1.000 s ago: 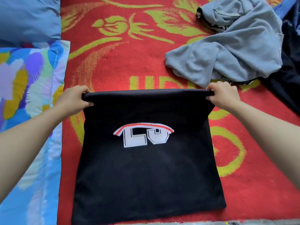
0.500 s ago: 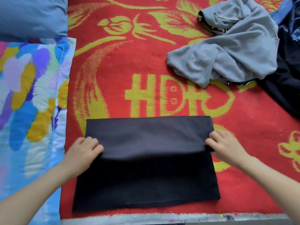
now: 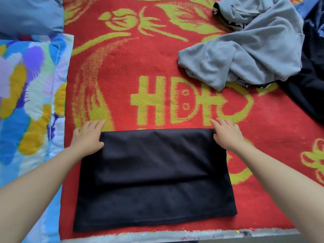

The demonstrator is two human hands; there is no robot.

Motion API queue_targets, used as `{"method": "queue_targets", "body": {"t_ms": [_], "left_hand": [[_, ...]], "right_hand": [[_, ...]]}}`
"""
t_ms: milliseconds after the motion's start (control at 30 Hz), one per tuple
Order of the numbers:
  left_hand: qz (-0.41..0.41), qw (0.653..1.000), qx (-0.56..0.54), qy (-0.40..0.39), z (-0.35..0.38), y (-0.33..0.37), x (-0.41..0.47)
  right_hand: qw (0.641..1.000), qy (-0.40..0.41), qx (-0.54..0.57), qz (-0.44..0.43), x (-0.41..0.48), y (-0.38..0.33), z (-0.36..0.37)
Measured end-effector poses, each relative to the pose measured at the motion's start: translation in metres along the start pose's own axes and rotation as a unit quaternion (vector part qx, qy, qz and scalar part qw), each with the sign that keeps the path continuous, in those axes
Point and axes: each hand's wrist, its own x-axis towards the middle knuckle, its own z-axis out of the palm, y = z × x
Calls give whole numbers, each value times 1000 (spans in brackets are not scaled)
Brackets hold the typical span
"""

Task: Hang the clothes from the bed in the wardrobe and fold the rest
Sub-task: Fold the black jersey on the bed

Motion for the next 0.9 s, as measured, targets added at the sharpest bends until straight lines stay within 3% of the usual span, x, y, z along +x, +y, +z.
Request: {"method": "queue_targets", "body": {"t_ms": [67,233,400,533,633,767,900], "left_hand": [[-19,998,-1,-63,-1,-2,14],[38,999,18,6,-12,-17,22],[68,982,-133,115,-53,-41,12],[204,928,-106,293,-65,-48,-25],[276,900,-82,328,-40,-57,-65],[297,897,-9,327,34,-62,-111],[223,939,53,256,97,-40,-138]], "right_hand": [[999,-33,0,14,8,1,0],[999,18,-31,8,14,15,-10],[976,200,86,7,10,40,-38],[939,289,152,-104,-22,51,-49],[924,312,134,-178,-59,63,-27],[918,312,52,-241,-111,69,33],[953,156,-70,-249,-143,46,84]]}}
